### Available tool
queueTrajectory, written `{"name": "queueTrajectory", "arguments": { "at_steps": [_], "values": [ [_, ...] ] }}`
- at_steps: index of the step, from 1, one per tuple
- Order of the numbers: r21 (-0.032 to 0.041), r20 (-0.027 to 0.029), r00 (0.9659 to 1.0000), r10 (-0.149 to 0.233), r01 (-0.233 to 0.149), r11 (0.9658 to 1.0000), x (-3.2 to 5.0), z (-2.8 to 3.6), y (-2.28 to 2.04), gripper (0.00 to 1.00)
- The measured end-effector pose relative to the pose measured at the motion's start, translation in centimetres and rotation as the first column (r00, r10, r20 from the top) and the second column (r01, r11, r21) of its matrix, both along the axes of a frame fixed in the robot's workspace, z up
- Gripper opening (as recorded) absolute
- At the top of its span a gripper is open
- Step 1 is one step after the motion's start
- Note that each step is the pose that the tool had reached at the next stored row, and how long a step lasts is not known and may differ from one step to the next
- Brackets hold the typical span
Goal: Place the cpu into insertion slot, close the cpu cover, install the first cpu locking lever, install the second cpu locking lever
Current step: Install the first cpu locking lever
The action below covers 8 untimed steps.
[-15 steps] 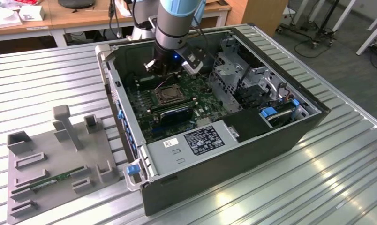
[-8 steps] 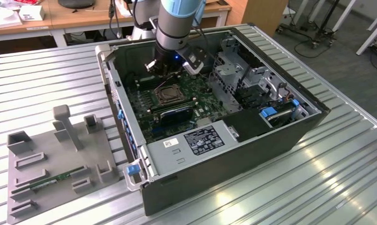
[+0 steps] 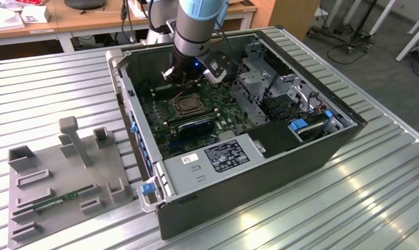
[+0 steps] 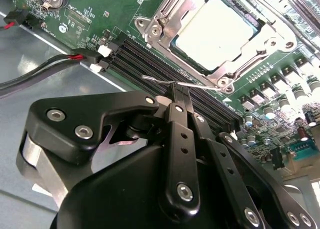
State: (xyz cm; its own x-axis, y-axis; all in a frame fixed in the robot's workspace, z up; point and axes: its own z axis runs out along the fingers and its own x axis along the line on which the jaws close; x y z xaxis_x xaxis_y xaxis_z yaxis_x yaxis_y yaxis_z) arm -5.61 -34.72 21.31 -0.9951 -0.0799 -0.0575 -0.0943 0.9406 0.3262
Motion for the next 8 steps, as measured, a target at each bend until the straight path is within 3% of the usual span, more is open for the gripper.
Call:
{"name": "queueTrajectory", "arguments": {
  "at_steps": [8],
  "values": [
    [-0.0027, -0.0001, 1.0, 0.0, 0.0, 1.0, 0.06, -0.65, 0.0, 0.11]
  ]
}}
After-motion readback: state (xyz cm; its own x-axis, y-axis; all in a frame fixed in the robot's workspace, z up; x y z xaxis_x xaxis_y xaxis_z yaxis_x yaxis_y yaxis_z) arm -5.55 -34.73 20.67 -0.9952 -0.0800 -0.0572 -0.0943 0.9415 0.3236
